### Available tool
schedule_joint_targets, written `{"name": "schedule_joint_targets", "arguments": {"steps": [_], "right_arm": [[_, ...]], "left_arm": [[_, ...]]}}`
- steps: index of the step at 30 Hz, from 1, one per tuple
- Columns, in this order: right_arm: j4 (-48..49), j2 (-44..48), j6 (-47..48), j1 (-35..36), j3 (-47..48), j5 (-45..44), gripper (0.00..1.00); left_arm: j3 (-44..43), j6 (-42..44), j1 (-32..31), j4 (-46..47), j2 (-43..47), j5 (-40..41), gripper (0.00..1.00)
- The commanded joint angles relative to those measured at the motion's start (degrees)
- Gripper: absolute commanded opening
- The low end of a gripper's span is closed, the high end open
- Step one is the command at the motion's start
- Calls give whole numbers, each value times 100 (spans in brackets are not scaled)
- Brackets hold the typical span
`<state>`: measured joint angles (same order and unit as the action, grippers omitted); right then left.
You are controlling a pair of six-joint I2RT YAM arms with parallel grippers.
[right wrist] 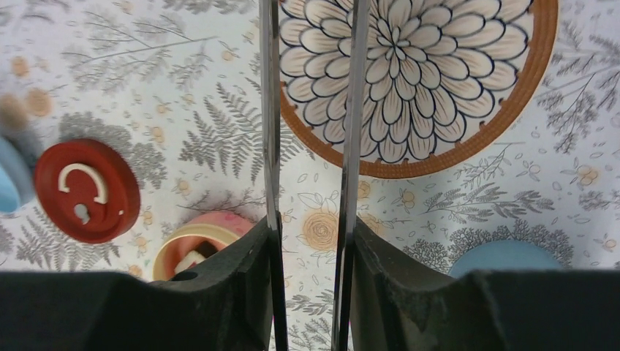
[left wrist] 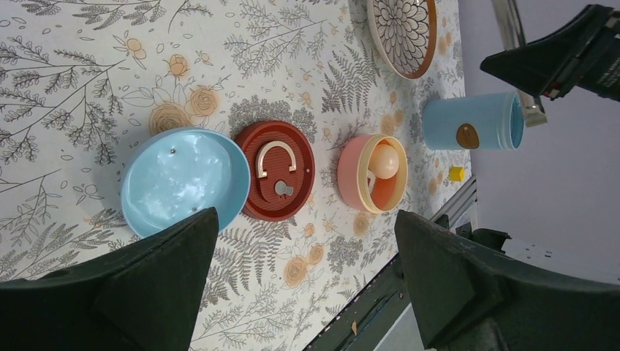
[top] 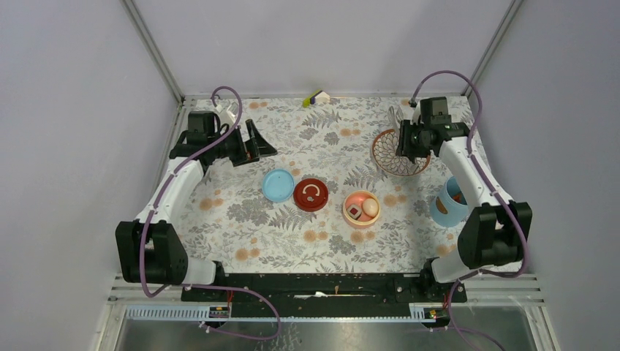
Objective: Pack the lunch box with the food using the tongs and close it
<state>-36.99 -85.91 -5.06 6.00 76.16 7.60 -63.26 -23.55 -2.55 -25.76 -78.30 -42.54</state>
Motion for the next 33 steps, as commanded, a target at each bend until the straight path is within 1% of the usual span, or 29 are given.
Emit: {"name": "schedule_joint_targets", "arguments": {"steps": [1, 6, 11, 28, 33], "right_arm": [[578, -217, -249, -5, -256, -473, 43], [669, -609, -268, 2, -413, -562, 43], [711, -885, -279, -2, -442, -588, 44], [955, -1402, -202, 6, -788, -729, 52], [956, -1427, -113, 3, -879, -796, 53]], "left_arm": [[-284, 106, 35, 137, -111, 88, 99], [-436, 131, 35, 24, -286, 92, 99], [-441, 219, 35, 18, -281, 48, 99], [-369, 290, 35, 18, -196, 132, 99], [-370, 281, 35, 18, -207, 133, 99]]}}
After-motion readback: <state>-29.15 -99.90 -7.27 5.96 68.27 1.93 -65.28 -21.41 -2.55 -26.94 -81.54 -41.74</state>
